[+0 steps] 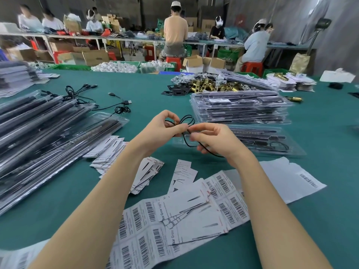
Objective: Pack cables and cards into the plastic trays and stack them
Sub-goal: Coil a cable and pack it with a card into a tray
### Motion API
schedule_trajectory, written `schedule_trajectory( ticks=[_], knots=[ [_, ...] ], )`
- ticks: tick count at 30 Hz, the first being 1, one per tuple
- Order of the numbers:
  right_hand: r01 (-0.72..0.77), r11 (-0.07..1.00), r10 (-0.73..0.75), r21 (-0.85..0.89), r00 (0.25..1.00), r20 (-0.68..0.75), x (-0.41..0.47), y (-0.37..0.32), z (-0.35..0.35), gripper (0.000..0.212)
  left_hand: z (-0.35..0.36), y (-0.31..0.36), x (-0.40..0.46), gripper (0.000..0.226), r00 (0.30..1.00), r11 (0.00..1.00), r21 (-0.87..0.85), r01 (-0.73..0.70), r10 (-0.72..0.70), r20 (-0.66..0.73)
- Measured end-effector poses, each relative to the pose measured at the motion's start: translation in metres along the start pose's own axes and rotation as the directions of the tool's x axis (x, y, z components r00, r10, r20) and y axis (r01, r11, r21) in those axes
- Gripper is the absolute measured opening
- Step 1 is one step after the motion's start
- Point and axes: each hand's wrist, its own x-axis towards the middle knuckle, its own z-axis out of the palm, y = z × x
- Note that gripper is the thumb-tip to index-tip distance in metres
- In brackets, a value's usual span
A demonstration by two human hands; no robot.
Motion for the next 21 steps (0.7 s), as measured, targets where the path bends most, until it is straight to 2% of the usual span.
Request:
schedule_trajectory(
  ticks=[3, 6, 9, 11, 13, 17, 19, 21],
  knots=[
    [-0.026, 0.996, 0.033, -0.085, 0.996, 0.085, -0.003, -0.001, -0.012, 0.02, -0.003, -0.002, -0.001, 0.028, 1.0, 0.997, 0.068, -0.026, 0.026, 0.014],
    [-0.069, 0.957, 0.08, -0.281, 0.996, 0.029, -0.005, -0.005, -0.02, 0.009, -0.001, -0.002, -0.003, 0.028, 0.996, 0.994, 0.063, -0.085, 0.083, 0.035],
    [-0.151, 0.886, 0.143, -0.438, 0.988, -0.051, -0.007, -0.004, -0.028, 0.036, 0.0, -0.003, -0.004, 0.015, 0.977, 0.983, -0.045, -0.177, 0.181, 0.112],
    [-0.18, 0.849, 0.158, -0.496, 0.984, -0.085, -0.009, -0.001, -0.032, 0.042, 0.0, -0.003, -0.006, 0.013, 0.958, 0.972, -0.103, -0.212, 0.227, 0.177],
    [-0.184, 0.849, 0.155, -0.496, 0.983, -0.099, -0.01, 0.002, -0.033, 0.039, 0.001, -0.002, -0.008, 0.017, 0.949, 0.97, -0.121, -0.21, 0.232, 0.212],
    [-0.182, 0.931, 0.143, -0.316, 0.979, -0.143, -0.005, -0.006, -0.027, 0.026, 0.005, 0.002, -0.01, 0.017, 0.922, 0.972, -0.037, -0.231, 0.231, 0.312],
    [-0.176, 0.936, 0.129, -0.304, 0.977, -0.168, -0.003, -0.013, -0.019, 0.023, 0.01, 0.002, -0.009, 0.016, 0.91, 0.964, 0.045, -0.261, 0.23, 0.346],
    [-0.13, 0.934, 0.083, -0.333, 0.985, -0.152, -0.002, -0.022, -0.01, 0.028, 0.013, 0.001, -0.008, 0.017, 0.921, 0.959, 0.098, -0.266, 0.223, 0.319]
  ],
)
